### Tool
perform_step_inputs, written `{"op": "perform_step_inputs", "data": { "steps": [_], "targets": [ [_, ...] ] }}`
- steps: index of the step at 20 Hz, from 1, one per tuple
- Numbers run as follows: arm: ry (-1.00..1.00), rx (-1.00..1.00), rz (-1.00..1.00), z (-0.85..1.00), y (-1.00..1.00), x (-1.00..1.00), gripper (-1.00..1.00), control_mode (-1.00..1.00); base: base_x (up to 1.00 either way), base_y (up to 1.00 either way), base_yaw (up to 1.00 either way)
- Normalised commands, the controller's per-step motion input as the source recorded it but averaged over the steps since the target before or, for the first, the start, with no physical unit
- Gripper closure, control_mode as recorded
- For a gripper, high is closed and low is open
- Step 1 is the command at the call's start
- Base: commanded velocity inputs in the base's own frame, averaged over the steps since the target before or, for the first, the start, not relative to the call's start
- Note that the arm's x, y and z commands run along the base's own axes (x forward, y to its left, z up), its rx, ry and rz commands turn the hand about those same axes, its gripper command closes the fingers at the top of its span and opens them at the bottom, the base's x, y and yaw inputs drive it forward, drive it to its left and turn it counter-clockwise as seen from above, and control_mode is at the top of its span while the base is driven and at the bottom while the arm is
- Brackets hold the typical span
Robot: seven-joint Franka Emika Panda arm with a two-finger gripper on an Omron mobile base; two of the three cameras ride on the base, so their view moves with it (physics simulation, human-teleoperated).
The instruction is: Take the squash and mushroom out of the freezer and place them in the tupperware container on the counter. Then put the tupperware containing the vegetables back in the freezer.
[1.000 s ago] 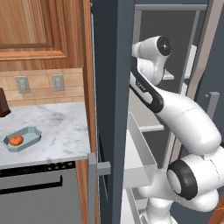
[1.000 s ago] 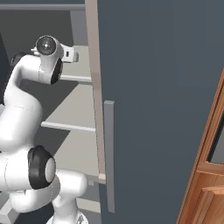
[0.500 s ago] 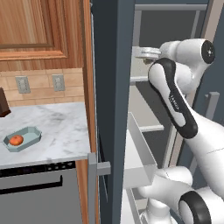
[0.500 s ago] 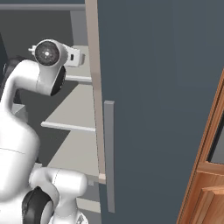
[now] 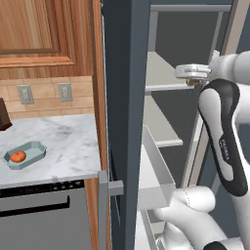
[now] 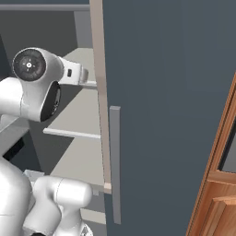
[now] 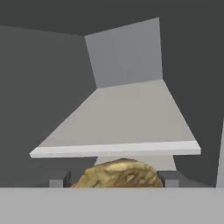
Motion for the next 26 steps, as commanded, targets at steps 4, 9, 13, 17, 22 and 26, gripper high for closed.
{"op": "perform_step_inputs", "data": {
  "steps": [4,9,13,17,22,26],
  "targets": [
    [0.03,-0.02,-0.02,-0.37,-0.06,-0.85,1.00,-1.00,0.00,0.00,0.00],
    [0.04,-0.04,0.00,-0.60,0.02,-0.32,1.00,-1.00,0.00,0.00,0.00],
    [0.02,-0.02,0.00,-0.40,0.00,-0.02,1.00,1.00,-0.12,0.00,0.00],
    [0.00,0.00,0.00,0.00,0.00,0.00,1.00,1.00,-0.96,-0.17,-0.05],
    [0.00,0.00,0.00,0.00,0.00,0.00,1.00,1.00,-1.00,-0.36,-0.12],
    [0.00,0.00,0.00,0.00,0.00,0.00,1.00,1.00,-1.00,-0.11,-0.14]
  ]
}}
